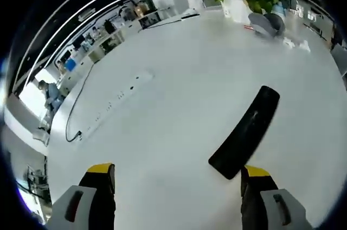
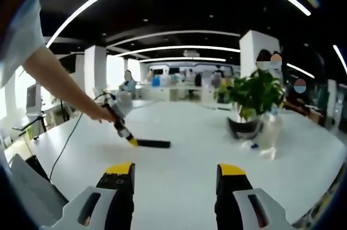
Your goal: Press the specified remote control buttons in sequence, fully releasing each button before pressing the next.
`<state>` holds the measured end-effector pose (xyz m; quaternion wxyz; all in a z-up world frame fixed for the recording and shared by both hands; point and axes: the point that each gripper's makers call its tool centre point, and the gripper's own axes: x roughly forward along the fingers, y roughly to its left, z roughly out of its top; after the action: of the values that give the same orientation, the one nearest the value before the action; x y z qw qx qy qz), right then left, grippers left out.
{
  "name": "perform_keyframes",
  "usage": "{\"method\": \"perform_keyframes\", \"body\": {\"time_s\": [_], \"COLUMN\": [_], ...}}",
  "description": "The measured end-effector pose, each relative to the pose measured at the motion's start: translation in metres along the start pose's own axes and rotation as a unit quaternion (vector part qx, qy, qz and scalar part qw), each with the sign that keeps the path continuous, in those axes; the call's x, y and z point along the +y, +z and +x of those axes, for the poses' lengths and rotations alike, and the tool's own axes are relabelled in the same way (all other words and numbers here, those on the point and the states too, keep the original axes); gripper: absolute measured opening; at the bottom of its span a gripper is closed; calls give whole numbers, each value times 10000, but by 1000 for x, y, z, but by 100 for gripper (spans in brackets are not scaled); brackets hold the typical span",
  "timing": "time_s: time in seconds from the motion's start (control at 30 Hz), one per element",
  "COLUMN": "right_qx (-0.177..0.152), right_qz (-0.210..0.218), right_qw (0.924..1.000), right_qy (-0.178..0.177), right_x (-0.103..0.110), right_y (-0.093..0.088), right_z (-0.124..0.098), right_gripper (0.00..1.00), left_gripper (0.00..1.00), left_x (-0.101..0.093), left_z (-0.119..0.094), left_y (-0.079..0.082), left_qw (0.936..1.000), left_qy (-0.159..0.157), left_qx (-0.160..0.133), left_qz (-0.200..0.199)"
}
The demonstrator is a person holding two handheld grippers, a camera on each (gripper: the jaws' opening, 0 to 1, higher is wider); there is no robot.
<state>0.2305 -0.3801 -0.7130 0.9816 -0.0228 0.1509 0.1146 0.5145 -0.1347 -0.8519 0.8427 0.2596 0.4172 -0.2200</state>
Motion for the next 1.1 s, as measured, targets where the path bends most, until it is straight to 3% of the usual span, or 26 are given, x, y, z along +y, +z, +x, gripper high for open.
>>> {"method": "perform_keyframes", "body": {"time_s": [0.17, 0.3, 0.4, 0.5, 0.6, 0.73, 0.8, 0.93, 1.1], "right_qx": [16, -20, -22, -25, -42, -116, -145, -146, -183], "right_qz": [-147, -202, -153, -148, -228, -242, -227, -248, -280], "right_qw": [9998, 9992, 9992, 9993, 9989, 9986, 9986, 9985, 9984], "right_qy": [-153, -335, -358, -353, -399, -448, -459, -472, -464], "right_x": [-4, -10, -12, -11, -12, -14, -14, -15, -14], "right_y": [0, 1, 1, 1, 2, 4, 5, 5, 6], "right_z": [2, 1, 1, 1, 0, -1, -1, 0, 0], "right_gripper": [70, 81, 83, 86, 89, 93, 94, 95, 95], "left_gripper": [100, 100, 100, 100, 100, 100, 100, 100, 100], "left_x": [-4, -9, -13, -14, -18, -20, -20, -22, -40], "left_z": [-4, -14, -23, -33, -42, -62, -71, -94, -134], "left_y": [-2, 7, 4, 1, -1, 1, -5, -4, -1], "left_qw": [9999, 9985, 9966, 9969, 9954, 9877, 9873, 9810, 9637], "left_qy": [-46, -154, -252, -171, -233, -260, -192, -99, -387], "left_qx": [-138, -485, -527, -655, -768, -1207, -1189, -1566, -2160], "left_qz": [8, -215, -576, -397, -515, -959, -1033, -1141, -1521]}}
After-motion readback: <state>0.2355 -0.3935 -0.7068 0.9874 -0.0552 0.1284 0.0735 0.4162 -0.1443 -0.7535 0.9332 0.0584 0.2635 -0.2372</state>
